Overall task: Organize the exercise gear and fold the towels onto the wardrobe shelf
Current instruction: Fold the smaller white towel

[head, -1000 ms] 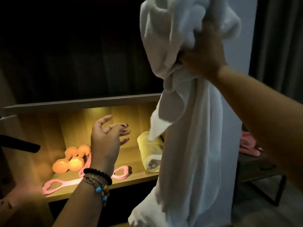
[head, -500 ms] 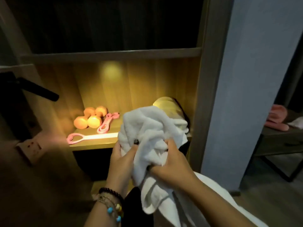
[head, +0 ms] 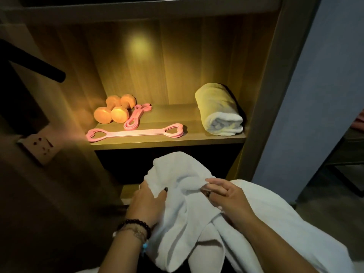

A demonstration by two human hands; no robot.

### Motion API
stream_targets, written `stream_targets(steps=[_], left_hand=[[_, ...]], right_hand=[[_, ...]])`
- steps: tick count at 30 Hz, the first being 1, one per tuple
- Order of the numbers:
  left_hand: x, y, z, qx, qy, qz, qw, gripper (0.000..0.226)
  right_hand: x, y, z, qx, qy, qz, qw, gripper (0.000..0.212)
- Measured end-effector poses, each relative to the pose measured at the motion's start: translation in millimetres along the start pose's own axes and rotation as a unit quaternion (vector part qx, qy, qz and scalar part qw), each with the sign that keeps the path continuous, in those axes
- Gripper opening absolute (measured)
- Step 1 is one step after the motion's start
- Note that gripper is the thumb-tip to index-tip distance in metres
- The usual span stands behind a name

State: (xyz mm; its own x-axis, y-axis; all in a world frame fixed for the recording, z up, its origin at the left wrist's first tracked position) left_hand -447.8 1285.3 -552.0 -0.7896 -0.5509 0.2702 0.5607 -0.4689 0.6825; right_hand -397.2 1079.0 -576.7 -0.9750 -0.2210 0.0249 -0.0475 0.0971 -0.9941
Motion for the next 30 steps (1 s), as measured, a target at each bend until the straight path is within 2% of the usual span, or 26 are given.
stream_targets(steps=[2, 3, 6, 8, 10, 13, 15, 17, 19, 21, 22, 24, 26, 27, 28, 30], left_hand=[[10.7, 0.5, -12.3, -0.047, 0.04, -0.015, 0.998, 0.054], [19.4, 5.0, -16.6, -0.059, 0.053, -0.052, 0.996, 0.059], [37.6, 19.6, -27.6, -0.052, 0.017, -0.203, 0.978, 0.062], [41.3, 25.5, -34.8, -0.057, -0.006, -0.265, 0.963, 0.064], [38.5, 25.6, -37.8, -0.057, 0.024, -0.294, 0.954, 0.059], [31.6, 27.7, -41.5, -0.011, 0.106, -0.346, 0.932, 0.03], [31.3, 28.0, -38.3, 0.072, 0.12, -0.317, 0.938, 0.015], [35.6, 29.5, -29.2, 0.227, 0.07, -0.226, 0.945, 0.017], [39.1, 29.2, -14.5, 0.361, 0.052, -0.133, 0.922, 0.02], [38.0, 26.1, 2.1, 0.446, 0.059, -0.063, 0.891, 0.023], [37.4, 24.7, 10.3, 0.478, 0.062, -0.037, 0.876, 0.024], [36.6, 21.2, 24.4, 0.52, 0.07, -0.005, 0.851, 0.024], [36.7, 17.4, 38.4, 0.52, 0.085, 0.004, 0.85, 0.018], [35.6, 15.1, 45.4, 0.489, 0.099, -0.002, 0.866, 0.012], [35.0, 13.5, 52.3, 0.436, 0.118, -0.013, 0.892, 0.006], [33.0, 11.4, 62.3, 0.29, 0.161, -0.036, 0.943, 0.015]], right_hand=[[1.9, 14.3, -3.0, 0.052, 0.03, 0.031, 0.998, 0.019], [1.6, 16.2, -3.2, 0.061, 0.054, 0.05, 0.995, 0.016], [0.4, 9.1, -5.2, 0.07, 0.107, 0.101, 0.987, 0.017], [2.9, -1.4, -4.5, 0.103, 0.112, 0.153, 0.976, 0.013], [7.1, -15.3, -8.4, 0.144, 0.109, 0.207, 0.962, 0.009], [8.7, -42.7, -11.0, 0.18, 0.097, 0.314, 0.927, 0.01], [4.9, -53.4, -12.1, 0.193, 0.06, 0.364, 0.909, 0.007], [-0.9, -56.3, -15.8, 0.194, 0.002, 0.349, 0.917, 0.014], [-8.1, -53.4, -24.3, 0.221, -0.066, 0.296, 0.927, 0.032], [-17.3, -45.2, -33.0, 0.274, -0.124, 0.255, 0.919, 0.049], [-21.0, -41.6, -37.4, 0.305, -0.145, 0.251, 0.907, 0.048], [-27.6, -35.7, -46.6, 0.33, -0.151, 0.269, 0.892, 0.03], [-30.2, -40.6, -52.8, 0.229, -0.112, 0.227, 0.94, 0.016], [-31.6, -46.8, -55.0, 0.159, -0.093, 0.199, 0.963, 0.014], [-34.6, -55.2, -55.9, 0.115, -0.075, 0.193, 0.972, 0.013], [-42.9, -77.8, -57.0, 0.147, -0.06, 0.244, 0.957, 0.017]])
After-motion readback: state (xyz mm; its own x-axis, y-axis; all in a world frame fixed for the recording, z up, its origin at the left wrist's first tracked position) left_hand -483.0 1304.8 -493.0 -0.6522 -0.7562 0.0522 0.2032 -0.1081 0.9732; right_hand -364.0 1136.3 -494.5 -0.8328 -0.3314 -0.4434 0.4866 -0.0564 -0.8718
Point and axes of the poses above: each hand's wrist, its own x-axis away from the middle knuckle, its own z-axis out of the back of the hand, y = z × x, the point moved 2 cm from there along -x, towards the middle knuckle, and after that the axes turned 10 degrees about z, right-handed, at the moved point
